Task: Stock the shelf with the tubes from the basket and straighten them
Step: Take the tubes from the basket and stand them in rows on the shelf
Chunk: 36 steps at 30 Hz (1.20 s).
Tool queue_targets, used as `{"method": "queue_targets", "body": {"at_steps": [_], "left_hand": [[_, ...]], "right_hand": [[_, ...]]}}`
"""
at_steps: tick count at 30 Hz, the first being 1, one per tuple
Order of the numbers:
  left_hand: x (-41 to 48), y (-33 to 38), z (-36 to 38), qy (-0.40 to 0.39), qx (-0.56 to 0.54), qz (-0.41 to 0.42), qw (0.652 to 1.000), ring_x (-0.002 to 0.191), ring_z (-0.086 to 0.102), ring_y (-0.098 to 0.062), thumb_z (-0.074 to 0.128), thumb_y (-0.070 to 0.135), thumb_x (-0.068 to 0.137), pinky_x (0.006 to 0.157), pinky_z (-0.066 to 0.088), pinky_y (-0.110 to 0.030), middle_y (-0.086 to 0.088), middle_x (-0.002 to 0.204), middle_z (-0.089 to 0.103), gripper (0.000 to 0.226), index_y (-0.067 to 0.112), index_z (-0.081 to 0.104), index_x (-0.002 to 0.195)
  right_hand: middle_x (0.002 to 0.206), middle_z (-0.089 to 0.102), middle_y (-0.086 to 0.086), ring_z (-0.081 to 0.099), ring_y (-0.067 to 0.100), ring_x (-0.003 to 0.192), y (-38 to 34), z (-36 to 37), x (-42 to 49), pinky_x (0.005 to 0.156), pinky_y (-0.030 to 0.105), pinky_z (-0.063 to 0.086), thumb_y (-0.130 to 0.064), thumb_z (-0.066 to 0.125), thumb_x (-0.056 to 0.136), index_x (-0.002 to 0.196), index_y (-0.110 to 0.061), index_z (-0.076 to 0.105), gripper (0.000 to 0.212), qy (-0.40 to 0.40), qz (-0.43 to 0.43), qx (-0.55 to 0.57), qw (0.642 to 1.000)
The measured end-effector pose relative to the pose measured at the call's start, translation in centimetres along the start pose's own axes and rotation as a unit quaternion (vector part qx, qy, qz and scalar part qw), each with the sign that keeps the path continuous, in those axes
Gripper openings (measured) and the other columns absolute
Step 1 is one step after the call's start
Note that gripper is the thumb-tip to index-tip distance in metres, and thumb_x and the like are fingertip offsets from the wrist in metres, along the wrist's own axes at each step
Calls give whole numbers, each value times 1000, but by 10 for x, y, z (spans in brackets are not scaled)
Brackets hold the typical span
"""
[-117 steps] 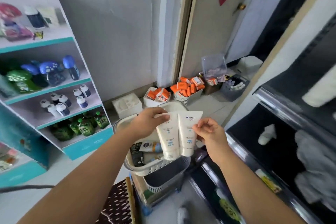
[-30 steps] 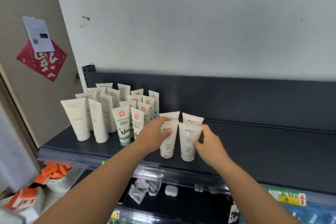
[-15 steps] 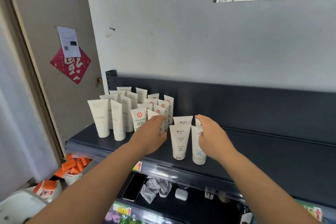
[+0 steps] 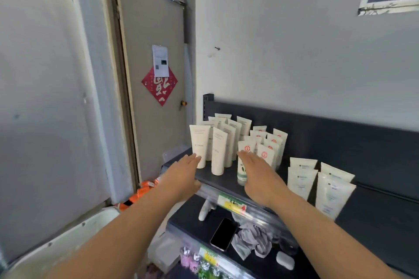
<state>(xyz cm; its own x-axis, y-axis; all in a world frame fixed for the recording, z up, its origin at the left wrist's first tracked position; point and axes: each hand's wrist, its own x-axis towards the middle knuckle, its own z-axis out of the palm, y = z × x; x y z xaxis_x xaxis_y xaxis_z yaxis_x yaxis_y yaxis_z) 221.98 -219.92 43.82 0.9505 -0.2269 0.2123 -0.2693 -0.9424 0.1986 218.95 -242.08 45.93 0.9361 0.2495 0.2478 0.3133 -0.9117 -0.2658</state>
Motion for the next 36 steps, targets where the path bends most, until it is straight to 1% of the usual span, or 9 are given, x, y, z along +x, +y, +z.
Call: {"method": "queue_targets", "body": {"at_steps": [2, 4, 9, 15, 17, 24, 29, 32, 36], "left_hand": [[-12, -31, -5, -1, 8, -30, 1000, 148, 15, -18, 53, 30, 93, 119, 18, -37, 4, 162, 11, 74, 23, 14, 155], [-26, -60, -9, 5, 15, -48, 999, 148, 16, -18, 53, 34, 93, 119, 17, -37, 3, 162, 12, 74, 22, 14, 155], [-67, -131, -28, 4, 17, -100, 995, 148, 16, -19, 50, 33, 95, 118, 18, -37, 2, 162, 14, 70, 21, 16, 154], [-110, -218, -48, -15, 37, -161, 986, 147, 19, -20, 49, 32, 93, 117, 22, -38, 2, 162, 13, 71, 21, 14, 154], [-123, -244, -49, -18, 40, -176, 983, 146, 21, -22, 49, 37, 94, 118, 23, -39, 2, 162, 13, 72, 21, 14, 154], [-164, -315, -37, -17, 39, -229, 972, 148, 17, -19, 47, 49, 96, 118, 18, -38, 2, 161, 16, 71, 22, 16, 154], [-177, -343, -31, -39, 51, -246, 967, 148, 15, -21, 54, 29, 93, 120, 17, -38, -2, 162, 13, 75, 19, 13, 155], [-178, -360, -22, -39, 39, -267, 962, 148, 16, -22, 56, 27, 91, 120, 20, -40, -1, 162, 14, 77, 20, 14, 154], [-172, -378, -7, -34, 23, -290, 956, 147, 20, -22, 58, 27, 91, 119, 22, -40, 0, 161, 18, 75, 22, 16, 154]], "right_hand": [[157, 22, 2, 26, 23, 141, -28, 14, 12, 115, 34, 26, -4, 56, 87, 153, -19, 13, 80, -3, -29, -11, 1000], [158, 21, 3, 25, 23, 142, -55, 29, 23, 116, 35, 26, -4, 55, 87, 154, -18, 11, 81, -14, -59, -26, 998], [163, 6, 0, 8, 21, 149, -128, 66, 49, 121, 37, 14, -6, 55, 91, 155, -18, 3, 84, -50, -104, -33, 993], [163, 4, 2, 5, 21, 150, -207, 109, 75, 120, 36, 5, -4, 53, 89, 155, -16, 1, 85, -60, -141, -31, 988], [163, 6, 4, 7, 22, 150, -228, 124, 80, 120, 35, 6, -4, 51, 90, 155, -14, 2, 82, -57, -151, -24, 987], [162, 12, 7, 13, 24, 148, -290, 169, 91, 121, 38, 14, -8, 48, 93, 154, -11, 7, 74, -88, -188, -2, 978], [162, 10, 6, 11, 22, 149, -311, 198, 108, 121, 38, 13, -4, 47, 91, 155, -11, 5, 77, -111, -205, 4, 972], [162, 11, 6, 11, 21, 149, -319, 214, 126, 121, 35, 12, 0, 45, 88, 155, -11, 6, 78, -120, -218, 15, 969], [162, 11, 7, 12, 22, 149, -328, 243, 154, 121, 39, 14, 1, 47, 87, 155, -12, 8, 80, -141, -230, 25, 963]]}}
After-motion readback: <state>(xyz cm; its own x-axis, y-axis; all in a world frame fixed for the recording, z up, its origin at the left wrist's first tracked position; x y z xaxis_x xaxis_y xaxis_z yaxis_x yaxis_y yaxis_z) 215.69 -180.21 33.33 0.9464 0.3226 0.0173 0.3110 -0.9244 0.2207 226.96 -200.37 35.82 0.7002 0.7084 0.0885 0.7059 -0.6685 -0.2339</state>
